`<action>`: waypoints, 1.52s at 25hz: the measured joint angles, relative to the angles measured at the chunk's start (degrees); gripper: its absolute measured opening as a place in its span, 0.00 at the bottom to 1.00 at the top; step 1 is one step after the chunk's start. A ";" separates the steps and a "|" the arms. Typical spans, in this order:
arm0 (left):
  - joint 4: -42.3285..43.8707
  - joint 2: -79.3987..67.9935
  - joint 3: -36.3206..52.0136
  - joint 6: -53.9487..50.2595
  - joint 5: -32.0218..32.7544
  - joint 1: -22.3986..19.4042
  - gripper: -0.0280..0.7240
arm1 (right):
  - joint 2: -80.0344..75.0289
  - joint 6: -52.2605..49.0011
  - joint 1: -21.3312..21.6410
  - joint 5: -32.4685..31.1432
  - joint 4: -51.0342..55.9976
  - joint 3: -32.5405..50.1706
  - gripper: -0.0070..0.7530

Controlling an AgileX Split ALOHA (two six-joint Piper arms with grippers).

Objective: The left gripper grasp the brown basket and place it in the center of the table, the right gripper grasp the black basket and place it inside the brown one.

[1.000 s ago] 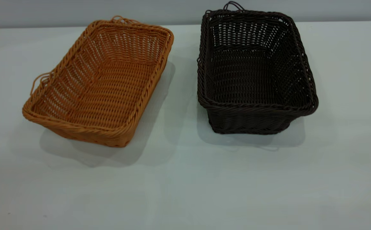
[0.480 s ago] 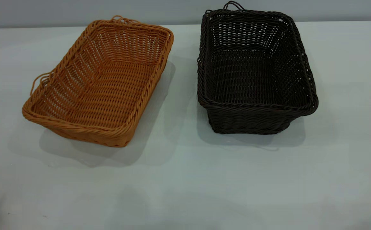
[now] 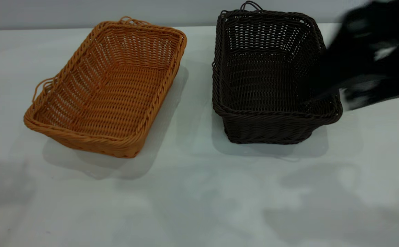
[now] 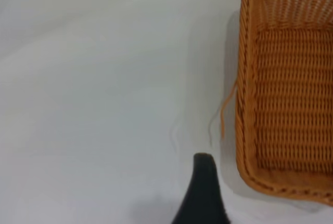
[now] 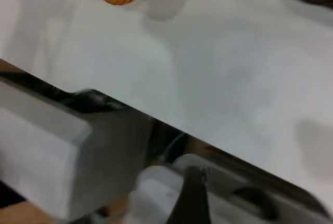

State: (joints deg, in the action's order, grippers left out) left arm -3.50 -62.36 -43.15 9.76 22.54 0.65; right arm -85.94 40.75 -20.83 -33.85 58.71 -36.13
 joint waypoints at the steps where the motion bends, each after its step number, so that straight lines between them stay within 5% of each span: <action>1: 0.00 -0.71 -0.58 -0.03 -0.22 0.00 0.78 | -2.45 -1.80 -1.19 0.43 2.32 -1.45 0.79; 10: -0.18 -2.39 -2.03 -5.31 -7.45 0.00 0.78 | -25.87 -16.81 -2.59 0.41 40.30 -6.01 0.76; 16: -0.08 -2.87 -2.03 -6.15 -9.49 0.00 0.78 | -33.80 -25.96 -2.59 3.71 42.93 -13.08 0.73; 22: -0.18 -6.78 -2.61 -6.26 -9.37 0.00 0.78 | -35.67 -32.68 -3.13 16.19 43.37 -16.36 0.73; 30: -0.18 -21.53 -17.03 -5.93 2.57 0.00 0.78 | -38.41 -39.30 -3.43 26.31 43.90 -16.58 0.68; 38: -3.61 -42.27 -25.94 -3.28 3.61 0.06 0.78 | -39.09 -40.75 -3.38 27.43 44.08 -16.58 0.68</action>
State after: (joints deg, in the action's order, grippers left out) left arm -7.11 -104.64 -69.08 6.48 26.15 0.71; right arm -125.03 0.00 -24.21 -6.43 102.79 -52.71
